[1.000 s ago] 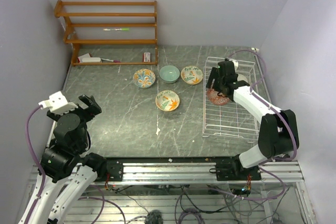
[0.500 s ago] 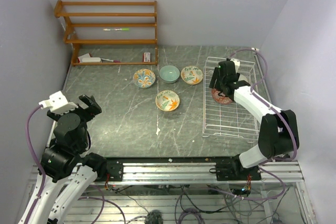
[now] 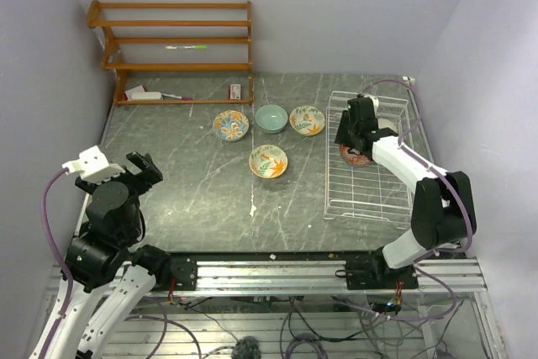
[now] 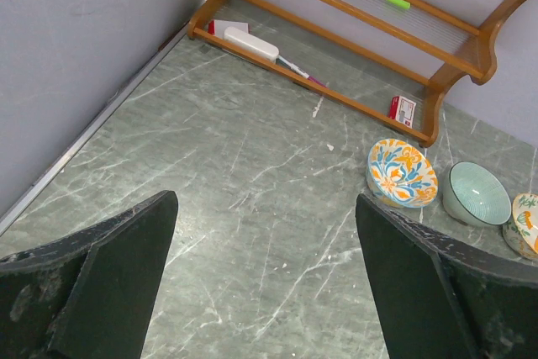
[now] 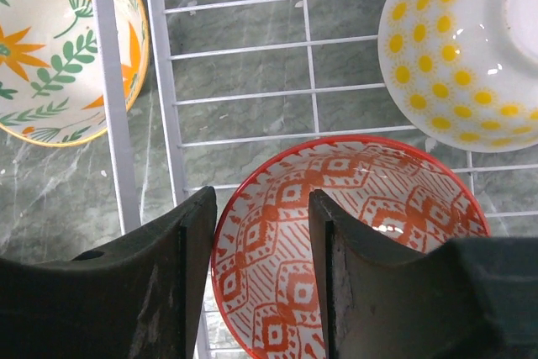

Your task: Load the bowls into the dish rack

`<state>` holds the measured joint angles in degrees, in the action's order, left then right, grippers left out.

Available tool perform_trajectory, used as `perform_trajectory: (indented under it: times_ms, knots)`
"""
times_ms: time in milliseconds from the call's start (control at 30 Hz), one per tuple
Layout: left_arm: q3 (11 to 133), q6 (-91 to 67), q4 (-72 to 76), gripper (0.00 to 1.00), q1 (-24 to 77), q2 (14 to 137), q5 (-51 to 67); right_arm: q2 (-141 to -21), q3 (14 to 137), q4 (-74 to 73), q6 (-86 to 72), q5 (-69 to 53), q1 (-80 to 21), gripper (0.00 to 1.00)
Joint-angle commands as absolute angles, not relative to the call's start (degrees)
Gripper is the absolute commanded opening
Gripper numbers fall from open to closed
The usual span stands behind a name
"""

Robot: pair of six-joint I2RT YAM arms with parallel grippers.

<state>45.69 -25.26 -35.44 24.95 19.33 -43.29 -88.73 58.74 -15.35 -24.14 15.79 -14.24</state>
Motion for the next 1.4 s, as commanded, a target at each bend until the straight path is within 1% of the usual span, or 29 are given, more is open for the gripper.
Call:
perform_trajectory:
  times_ms: [0, 67, 167, 267, 333, 400, 467, 500, 533, 833, 1000, 1067, 1200, 1367]
  knots:
    - [45.81, -25.09, -34.45, 0.98, 24.52, 18.46, -44.11, -90.62, 60.58, -17.45, -22.28, 16.37, -14.51, 0.45]
    - [45.85, -25.18, -34.52, 0.98, 24.52, 18.37, -44.00, -91.05, 60.64, -17.69, -22.31, 16.39, -14.68, 0.42]
    - [45.87, -25.18, -34.54, 0.98, 24.52, 18.37, -44.02, -90.95, 60.56, -17.59, -22.39, 16.18, -14.95, 0.34]
    - [45.83, -25.11, -34.62, 0.98, 24.52, 18.36, -43.89, -90.68, 60.56, -17.36, -22.49, 16.00, -15.10, 0.29]
    - [45.96, -25.13, -34.63, 0.98, 24.53, 18.30, -43.94, -90.51, 60.56, -17.30, -22.60, 15.73, -15.20, 0.24]
    - [45.87, -25.06, -34.56, 0.98, 24.52, 18.07, -44.05, -89.98, 60.56, -17.15, -22.88, 15.05, -15.30, 0.17]
    - [45.85, -25.02, -34.46, 0.98, 24.52, 17.91, -44.14, -88.85, 60.63, -16.94, -23.14, 14.11, -15.48, 0.06]
    - [45.82, -24.99, -34.45, 0.98, 24.52, 17.92, -44.17, -88.01, 60.79, -16.82, -23.33, 13.66, -15.59, 0.02]
    - [45.86, -24.98, -34.45, 0.98, 24.52, 17.88, -44.09, -87.04, 60.94, -16.67, -23.44, 12.84, -15.70, 0.00]
    - [45.92, -25.32, -34.57, 0.98, 24.52, 18.04, -44.27, -76.60, 59.99, -8.29, -28.04, 0.84, -15.65, 0.00]
    - [45.93, -25.45, -34.63, 0.98, 24.52, 17.88, -44.49, -73.74, 55.79, -2.55, -32.72, -3.85, -13.87, 0.00]
    - [45.84, -25.48, -34.63, 0.98, 24.52, 17.91, -44.49, -73.39, 52.84, 0.33, -35.49, -9.18, -11.12, 0.00]
    - [45.83, -25.39, -34.39, 0.98, 24.52, 18.10, -44.44, -72.08, 43.99, 12.55, -43.73, -23.46, -2.99, 0.00]
    - [45.85, -25.06, -33.76, 0.98, 24.52, 18.75, -44.19, -71.03, 40.35, 18.30, -47.00, -31.76, 1.81, 0.00]
